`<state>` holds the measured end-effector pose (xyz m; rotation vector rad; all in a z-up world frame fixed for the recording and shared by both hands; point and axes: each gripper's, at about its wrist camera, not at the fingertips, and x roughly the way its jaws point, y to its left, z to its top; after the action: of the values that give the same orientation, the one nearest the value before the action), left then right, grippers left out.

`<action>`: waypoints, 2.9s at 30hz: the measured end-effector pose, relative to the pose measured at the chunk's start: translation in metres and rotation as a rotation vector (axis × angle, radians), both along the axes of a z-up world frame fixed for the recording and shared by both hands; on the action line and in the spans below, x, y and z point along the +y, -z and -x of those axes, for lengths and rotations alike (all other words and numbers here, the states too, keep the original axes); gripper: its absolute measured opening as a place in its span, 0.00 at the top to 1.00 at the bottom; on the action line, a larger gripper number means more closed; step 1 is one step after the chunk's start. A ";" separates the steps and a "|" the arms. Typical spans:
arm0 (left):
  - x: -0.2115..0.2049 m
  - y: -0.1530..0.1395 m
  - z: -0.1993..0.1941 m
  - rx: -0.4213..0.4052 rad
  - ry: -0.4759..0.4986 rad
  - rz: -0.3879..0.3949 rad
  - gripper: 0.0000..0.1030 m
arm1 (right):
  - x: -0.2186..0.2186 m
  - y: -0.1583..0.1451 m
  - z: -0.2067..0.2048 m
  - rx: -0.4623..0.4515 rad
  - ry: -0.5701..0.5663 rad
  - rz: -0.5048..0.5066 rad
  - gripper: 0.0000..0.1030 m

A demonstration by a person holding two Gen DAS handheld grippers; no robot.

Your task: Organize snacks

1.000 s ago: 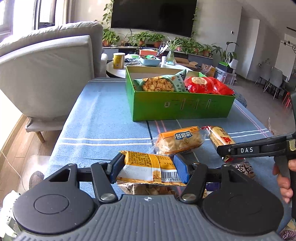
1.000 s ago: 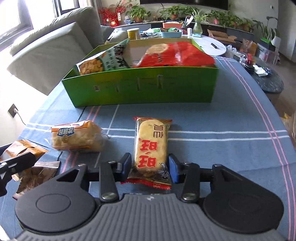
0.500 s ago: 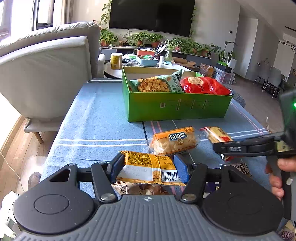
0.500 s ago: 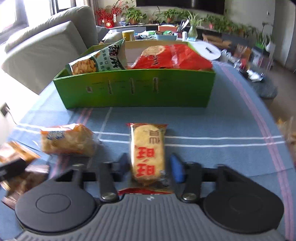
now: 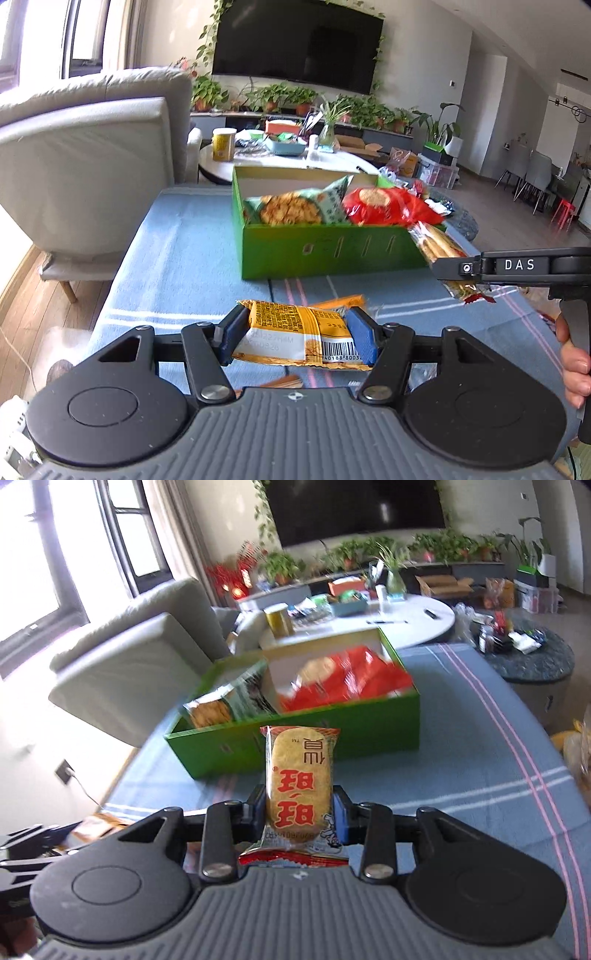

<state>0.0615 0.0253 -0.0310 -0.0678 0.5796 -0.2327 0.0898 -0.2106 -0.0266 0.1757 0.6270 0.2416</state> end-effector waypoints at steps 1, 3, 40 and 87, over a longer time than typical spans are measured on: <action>-0.002 -0.002 -0.002 -0.006 0.006 -0.003 0.45 | 0.001 -0.003 0.001 -0.008 -0.009 -0.004 0.18; -0.006 -0.007 -0.007 -0.009 0.018 -0.001 0.45 | 0.004 -0.008 0.000 -0.021 -0.018 0.002 0.18; -0.032 -0.036 -0.177 -0.075 0.003 0.004 0.45 | 0.013 -0.042 -0.126 -0.102 -0.054 -0.022 0.18; 0.011 0.006 -0.222 -0.029 -0.075 0.066 0.36 | 0.021 -0.009 -0.185 0.032 -0.033 -0.084 0.17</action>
<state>0.2836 0.0363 -0.0370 -0.1495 0.5390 -0.1797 0.2751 -0.1894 -0.0174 0.2510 0.6522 0.2979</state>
